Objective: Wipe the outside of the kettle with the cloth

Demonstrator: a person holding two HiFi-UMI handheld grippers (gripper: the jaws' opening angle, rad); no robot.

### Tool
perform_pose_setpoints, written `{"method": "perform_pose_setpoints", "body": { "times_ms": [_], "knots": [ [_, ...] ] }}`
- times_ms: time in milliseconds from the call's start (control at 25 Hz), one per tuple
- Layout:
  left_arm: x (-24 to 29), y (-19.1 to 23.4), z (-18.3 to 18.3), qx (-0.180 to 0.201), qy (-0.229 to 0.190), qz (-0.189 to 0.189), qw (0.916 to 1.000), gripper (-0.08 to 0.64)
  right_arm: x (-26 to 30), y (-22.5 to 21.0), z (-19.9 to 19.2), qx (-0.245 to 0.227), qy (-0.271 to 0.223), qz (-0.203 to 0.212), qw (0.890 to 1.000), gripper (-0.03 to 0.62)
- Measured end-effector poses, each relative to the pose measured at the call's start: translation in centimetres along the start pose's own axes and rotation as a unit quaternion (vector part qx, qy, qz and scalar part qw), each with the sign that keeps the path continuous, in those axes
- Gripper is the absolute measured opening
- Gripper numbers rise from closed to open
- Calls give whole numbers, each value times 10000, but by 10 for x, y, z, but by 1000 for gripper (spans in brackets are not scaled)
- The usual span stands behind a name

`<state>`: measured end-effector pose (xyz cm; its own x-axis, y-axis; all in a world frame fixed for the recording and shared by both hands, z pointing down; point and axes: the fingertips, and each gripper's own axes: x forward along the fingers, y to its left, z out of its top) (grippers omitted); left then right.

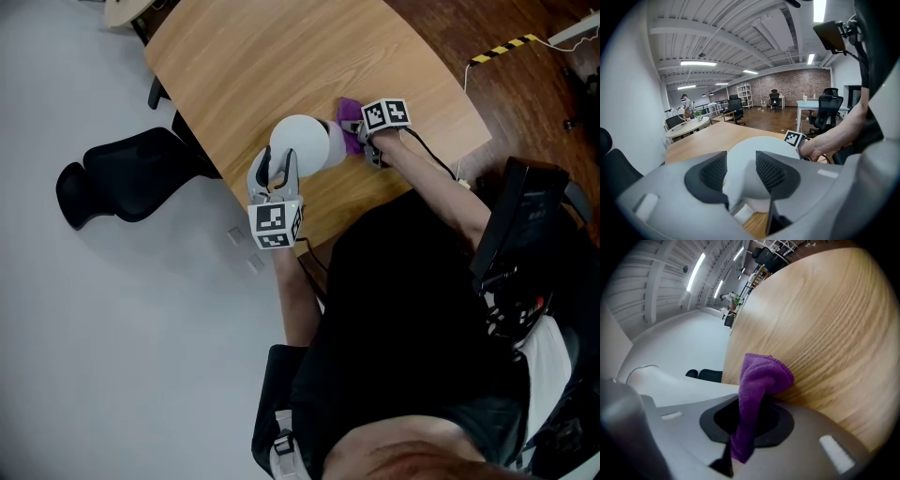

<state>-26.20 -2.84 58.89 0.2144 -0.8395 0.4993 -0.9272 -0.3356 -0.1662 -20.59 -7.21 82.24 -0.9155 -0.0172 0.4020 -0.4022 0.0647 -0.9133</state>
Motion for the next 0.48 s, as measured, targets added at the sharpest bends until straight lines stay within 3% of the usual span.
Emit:
{"method": "perform_pose_setpoints", "body": {
  "times_ms": [160, 360, 480],
  "knots": [
    [-1, 5, -2, 184, -111, -243, 9995, 58, 6, -2, -3, -329, 235, -196, 9990, 55],
    [1, 23, -6, 609, -393, -1021, 9921, 75, 13, -2, -19, -366, 270, -85, 9989, 54],
    [5, 51, -7, 408, -501, -1145, 9913, 43, 24, -2, -35, -328, 348, 116, 9988, 54]
  ]
}}
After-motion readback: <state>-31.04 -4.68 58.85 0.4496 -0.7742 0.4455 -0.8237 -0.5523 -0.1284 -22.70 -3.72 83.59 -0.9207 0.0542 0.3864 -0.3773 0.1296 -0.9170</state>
